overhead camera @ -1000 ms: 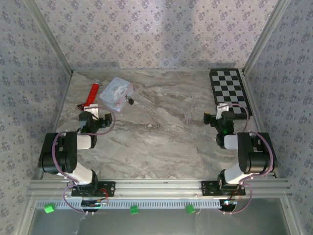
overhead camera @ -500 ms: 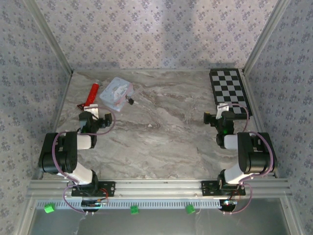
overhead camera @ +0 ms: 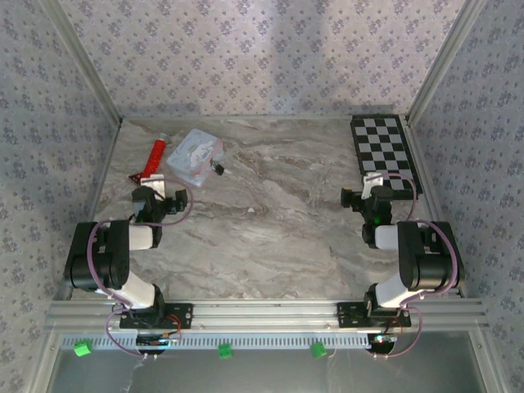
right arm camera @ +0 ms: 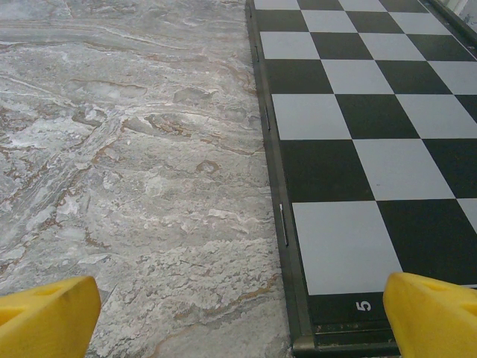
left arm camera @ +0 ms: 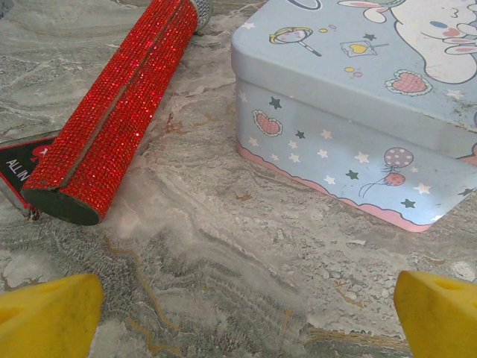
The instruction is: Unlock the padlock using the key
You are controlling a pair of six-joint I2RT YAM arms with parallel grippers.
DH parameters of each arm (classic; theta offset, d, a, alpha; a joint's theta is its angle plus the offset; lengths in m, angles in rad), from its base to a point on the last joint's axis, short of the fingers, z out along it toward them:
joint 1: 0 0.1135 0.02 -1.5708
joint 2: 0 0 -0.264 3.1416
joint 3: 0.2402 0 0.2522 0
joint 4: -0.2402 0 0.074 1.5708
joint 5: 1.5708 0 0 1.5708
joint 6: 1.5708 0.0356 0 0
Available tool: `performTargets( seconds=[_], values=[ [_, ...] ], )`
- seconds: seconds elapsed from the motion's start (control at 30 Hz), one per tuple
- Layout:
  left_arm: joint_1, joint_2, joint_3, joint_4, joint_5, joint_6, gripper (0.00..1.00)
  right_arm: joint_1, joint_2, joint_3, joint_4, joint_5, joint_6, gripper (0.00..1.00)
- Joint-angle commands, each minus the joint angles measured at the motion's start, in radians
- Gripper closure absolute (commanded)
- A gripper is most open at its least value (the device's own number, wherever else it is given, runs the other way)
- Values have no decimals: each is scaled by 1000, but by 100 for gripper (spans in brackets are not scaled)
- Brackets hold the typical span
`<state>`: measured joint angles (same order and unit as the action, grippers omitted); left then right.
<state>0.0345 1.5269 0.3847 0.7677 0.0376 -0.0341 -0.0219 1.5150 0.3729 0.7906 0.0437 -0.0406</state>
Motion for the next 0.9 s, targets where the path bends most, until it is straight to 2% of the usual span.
performTargets(
  seconds=[0.0,0.23,0.37,0.57,0.63,0.73,0.87],
  values=[
    [8,7,28,47,21,13,0,-6,10,21,22,-6,12,1],
    [9,8,28,47,21,13,0,6,7,11,38,-4,-4,1],
    [10,7,29,47,21,13,0,35,-15,-57,135,-9,-46,1],
    [-20,-77,-58,127,-47,25,0,75,-117,-140,206,5,-89,1],
    [-59,-149,-75,98,-88,59,0,95,-225,-147,111,11,-95,1],
    [-135,-297,-26,-145,-124,128,0,131,-412,-136,-102,32,-76,1],
    [-219,-503,-19,-315,-135,149,0,151,-693,-122,-367,9,21,1]
  ],
)
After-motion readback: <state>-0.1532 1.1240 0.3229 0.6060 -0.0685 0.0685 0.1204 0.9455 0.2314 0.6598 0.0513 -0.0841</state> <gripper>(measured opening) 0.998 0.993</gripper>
